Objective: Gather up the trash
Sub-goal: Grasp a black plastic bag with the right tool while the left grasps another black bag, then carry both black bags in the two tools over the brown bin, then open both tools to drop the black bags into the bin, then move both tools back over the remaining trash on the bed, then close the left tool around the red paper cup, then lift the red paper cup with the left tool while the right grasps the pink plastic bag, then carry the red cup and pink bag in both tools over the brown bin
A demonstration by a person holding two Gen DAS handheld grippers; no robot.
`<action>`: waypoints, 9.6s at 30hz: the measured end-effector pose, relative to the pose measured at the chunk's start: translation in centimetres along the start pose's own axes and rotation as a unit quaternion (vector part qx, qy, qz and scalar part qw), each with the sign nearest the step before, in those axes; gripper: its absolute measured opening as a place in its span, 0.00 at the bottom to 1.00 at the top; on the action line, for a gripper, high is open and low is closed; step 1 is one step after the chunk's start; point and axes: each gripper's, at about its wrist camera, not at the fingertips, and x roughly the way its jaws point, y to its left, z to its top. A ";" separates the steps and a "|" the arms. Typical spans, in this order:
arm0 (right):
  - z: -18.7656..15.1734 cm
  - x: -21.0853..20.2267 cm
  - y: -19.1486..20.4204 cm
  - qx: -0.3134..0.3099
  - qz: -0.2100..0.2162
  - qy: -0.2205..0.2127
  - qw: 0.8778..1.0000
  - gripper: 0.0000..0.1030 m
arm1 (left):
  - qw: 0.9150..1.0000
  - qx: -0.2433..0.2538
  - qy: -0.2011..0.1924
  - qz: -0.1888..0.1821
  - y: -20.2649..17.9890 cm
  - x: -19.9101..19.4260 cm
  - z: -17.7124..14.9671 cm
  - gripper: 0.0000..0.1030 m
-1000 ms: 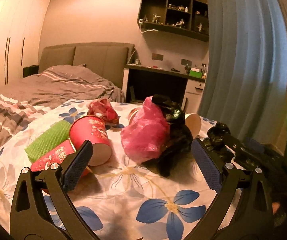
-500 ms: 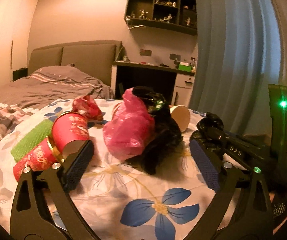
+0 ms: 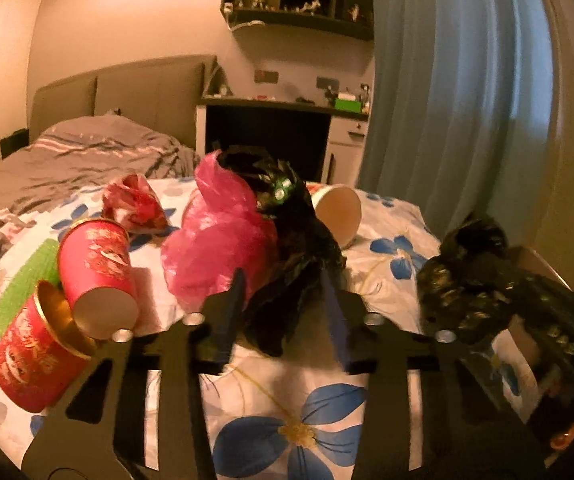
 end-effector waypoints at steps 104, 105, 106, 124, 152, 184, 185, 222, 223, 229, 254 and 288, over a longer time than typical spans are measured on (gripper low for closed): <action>1.4 -12.6 -18.5 0.098 -0.225 -0.103 0.964 0.06 | 0.939 0.103 0.030 -0.328 -28.3 5.0 1.8 0.00; 1.5 -12.4 -18.6 0.098 -0.225 -0.103 0.964 0.06 | 0.936 0.100 0.033 -0.335 -28.2 5.2 1.7 0.01; 1.5 -12.4 -18.6 0.100 -0.225 -0.103 0.964 0.06 | 0.935 0.095 0.036 -0.339 -28.0 5.4 1.8 0.09; 1.6 -13.4 -17.2 0.093 -0.231 -0.130 0.960 0.65 | 0.978 0.031 -0.017 -0.206 -20.0 3.0 2.2 0.94; 0.2 -11.6 -4.8 0.050 -0.130 -0.109 0.984 0.84 | 0.997 -0.015 -0.058 0.046 1.1 -6.5 -1.5 0.94; -1.3 -2.0 10.8 -0.025 -0.006 -0.016 1.000 0.84 | 0.999 -0.044 0.011 -0.027 16.7 -6.5 -3.8 0.90; -1.4 -1.8 10.9 -0.024 -0.004 -0.014 1.000 0.84 | 0.998 -0.045 0.015 -0.034 16.8 -6.2 -3.8 0.88; -1.2 2.3 12.9 -0.036 0.012 0.015 0.999 0.84 | 0.990 -0.094 0.026 -0.100 16.8 -7.9 -5.0 0.57; -1.1 2.6 13.0 -0.037 0.013 0.014 0.999 0.84 | 0.990 -0.097 0.026 -0.098 16.9 -8.1 -5.0 0.57; -0.1 5.3 14.5 -0.042 0.026 0.019 0.999 0.79 | 0.990 -0.113 0.011 -0.081 17.7 -9.5 -4.9 0.57; 0.1 7.4 12.7 0.006 0.026 0.063 0.998 0.12 | 0.991 -0.119 -0.006 -0.053 18.4 -10.5 -3.8 0.57; -1.8 -7.1 3.3 0.056 0.002 -0.018 0.998 0.09 | 0.993 -0.035 -0.010 -0.114 6.3 -10.1 -2.2 0.57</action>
